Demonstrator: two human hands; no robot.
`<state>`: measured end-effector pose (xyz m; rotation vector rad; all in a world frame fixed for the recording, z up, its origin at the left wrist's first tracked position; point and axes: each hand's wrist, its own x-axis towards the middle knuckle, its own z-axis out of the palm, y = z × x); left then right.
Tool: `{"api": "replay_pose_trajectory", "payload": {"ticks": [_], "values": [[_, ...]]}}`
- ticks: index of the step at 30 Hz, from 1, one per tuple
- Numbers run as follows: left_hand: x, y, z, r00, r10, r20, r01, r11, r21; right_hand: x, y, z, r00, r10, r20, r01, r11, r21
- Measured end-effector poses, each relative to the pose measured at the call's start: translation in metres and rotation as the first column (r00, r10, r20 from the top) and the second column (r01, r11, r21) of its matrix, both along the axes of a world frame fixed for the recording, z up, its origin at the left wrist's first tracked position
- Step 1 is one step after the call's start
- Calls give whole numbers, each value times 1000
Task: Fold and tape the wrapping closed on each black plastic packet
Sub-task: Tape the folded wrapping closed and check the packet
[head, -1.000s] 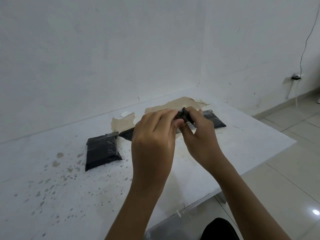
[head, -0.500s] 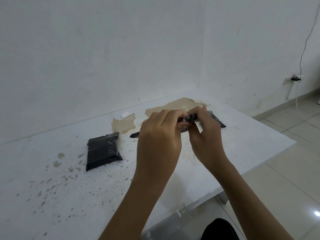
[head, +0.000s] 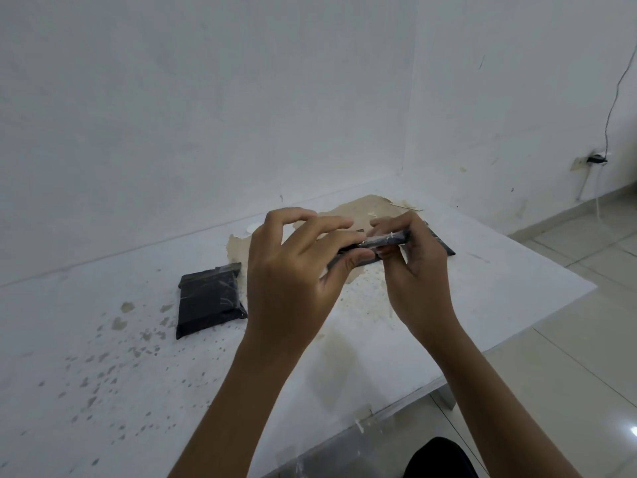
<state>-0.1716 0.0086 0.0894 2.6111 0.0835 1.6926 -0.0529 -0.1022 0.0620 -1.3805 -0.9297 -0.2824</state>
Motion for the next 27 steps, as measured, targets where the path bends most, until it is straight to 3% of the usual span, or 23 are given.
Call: {"api": "replay_pose_trajectory", "payload": {"ticks": [10, 17, 22, 27], "values": [[-2, -3, 4, 1000, -21, 18, 22, 1000, -10, -3, 4, 5, 990, -32, 135, 16, 993, 117], [-6, -1, 4, 999, 23, 26, -22, 999, -34, -2, 4, -2, 991, -33, 130, 23, 997, 78], [-3, -7, 5, 996, -12, -87, 22, 993, 117, -4, 7, -3, 991, -40, 124, 32, 998, 61], [-1, -7, 0, 985, -84, -152, 91, 995, 46, -6, 5, -3, 988, -54, 146, 57, 998, -13]]}}
